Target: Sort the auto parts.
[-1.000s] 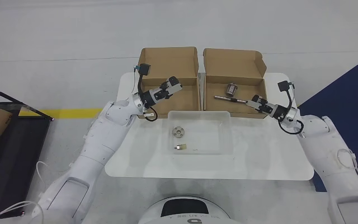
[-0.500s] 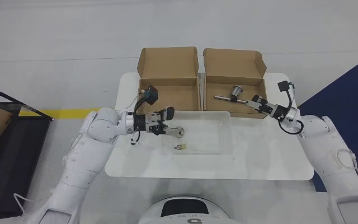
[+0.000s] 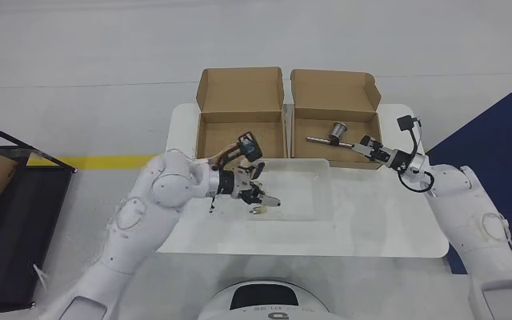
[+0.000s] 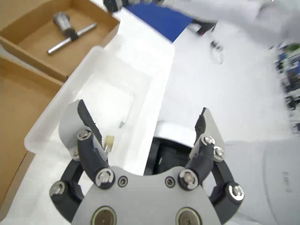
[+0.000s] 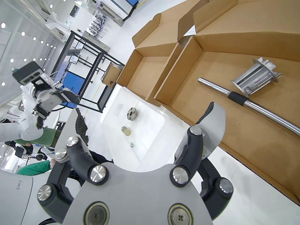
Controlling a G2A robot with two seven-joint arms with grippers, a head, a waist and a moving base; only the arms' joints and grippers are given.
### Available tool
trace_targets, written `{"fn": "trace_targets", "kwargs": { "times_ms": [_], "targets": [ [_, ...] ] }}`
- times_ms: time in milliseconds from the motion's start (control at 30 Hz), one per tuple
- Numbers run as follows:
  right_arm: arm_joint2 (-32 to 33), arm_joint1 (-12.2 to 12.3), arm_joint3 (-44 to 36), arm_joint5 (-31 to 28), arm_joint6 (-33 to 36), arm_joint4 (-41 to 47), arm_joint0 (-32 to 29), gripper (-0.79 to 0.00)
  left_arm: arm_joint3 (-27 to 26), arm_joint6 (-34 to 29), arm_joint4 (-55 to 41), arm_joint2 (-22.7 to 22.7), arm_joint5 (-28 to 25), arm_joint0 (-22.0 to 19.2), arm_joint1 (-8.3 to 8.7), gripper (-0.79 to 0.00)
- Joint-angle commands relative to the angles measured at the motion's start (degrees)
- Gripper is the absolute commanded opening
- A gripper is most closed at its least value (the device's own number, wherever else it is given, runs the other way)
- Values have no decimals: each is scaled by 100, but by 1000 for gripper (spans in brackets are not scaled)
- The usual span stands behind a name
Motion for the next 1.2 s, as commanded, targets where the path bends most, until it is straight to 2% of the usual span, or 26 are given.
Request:
{"fn": "trace_targets", "kwargs": {
  "times_ms": [0, 100, 200, 333, 367, 567, 667, 733, 867, 1033, 1167],
  "targets": [
    [0, 0, 0, 0, 0, 0, 0, 0, 71, -312, 862, 539, 321, -282, -70, 0],
    [0, 0, 0, 0, 0, 0, 0, 0, 420, -642, 1431, 1219, 686, -670, -208, 0],
    [0, 0, 0, 0, 0, 0, 0, 0, 800, -618, 1873, 1724, 906, -994, -350, 0],
    [0, 0, 0, 0, 0, 0, 0, 0, 1155, -236, 2099, 2161, 662, -1196, -485, 0],
    [0, 0, 0, 0, 0, 0, 0, 0, 1216, -23, 1874, 2142, 581, -1202, -505, 0],
    [0, 0, 0, 0, 0, 0, 0, 0, 1216, -23, 1874, 2142, 581, -1202, -505, 0],
    [0, 0, 0, 0, 0, 0, 0, 0, 1295, 102, 2326, 2120, 769, -1161, -475, 0],
    [0, 0, 0, 0, 0, 0, 0, 0, 1341, 123, 2496, 2111, 895, -1147, -468, -25],
    [0, 0, 0, 0, 0, 0, 0, 0, 1333, 114, 2603, 2133, 899, -1161, -474, -142],
    [0, 0, 0, 0, 0, 0, 0, 0, 1546, -6, 2781, 2228, 977, -1273, -520, -194],
    [0, 0, 0, 0, 0, 0, 0, 0, 1952, -193, 2908, 2492, 1112, -1468, -650, -212]
  ]
}}
